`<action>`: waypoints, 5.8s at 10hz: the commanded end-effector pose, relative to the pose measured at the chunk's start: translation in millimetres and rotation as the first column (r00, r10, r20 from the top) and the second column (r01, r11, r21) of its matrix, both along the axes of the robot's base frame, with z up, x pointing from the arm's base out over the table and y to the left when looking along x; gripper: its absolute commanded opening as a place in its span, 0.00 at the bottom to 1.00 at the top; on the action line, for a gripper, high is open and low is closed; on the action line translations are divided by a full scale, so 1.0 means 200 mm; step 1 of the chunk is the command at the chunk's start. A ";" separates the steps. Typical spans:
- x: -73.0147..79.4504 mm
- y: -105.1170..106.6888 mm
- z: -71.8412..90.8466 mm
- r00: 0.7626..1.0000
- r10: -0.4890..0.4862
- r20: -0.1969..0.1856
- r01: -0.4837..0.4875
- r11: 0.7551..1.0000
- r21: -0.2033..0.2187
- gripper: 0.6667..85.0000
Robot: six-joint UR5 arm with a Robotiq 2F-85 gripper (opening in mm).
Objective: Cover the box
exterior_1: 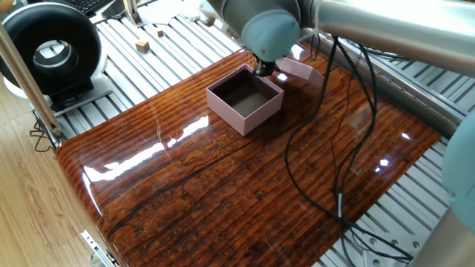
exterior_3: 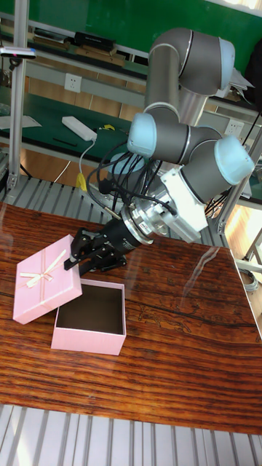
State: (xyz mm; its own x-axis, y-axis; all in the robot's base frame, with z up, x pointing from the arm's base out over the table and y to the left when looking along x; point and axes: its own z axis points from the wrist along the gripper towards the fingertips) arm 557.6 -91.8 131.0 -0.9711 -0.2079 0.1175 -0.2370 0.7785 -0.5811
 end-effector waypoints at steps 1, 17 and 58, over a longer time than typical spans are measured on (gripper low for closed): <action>-0.03 0.09 -0.02 0.999 -0.052 0.008 0.052 0.999 0.004 0.13; 0.22 0.18 0.00 0.989 -0.033 0.144 0.043 0.997 -0.065 0.03; 0.12 0.53 -0.03 0.989 -0.054 0.135 0.078 0.980 -0.181 0.01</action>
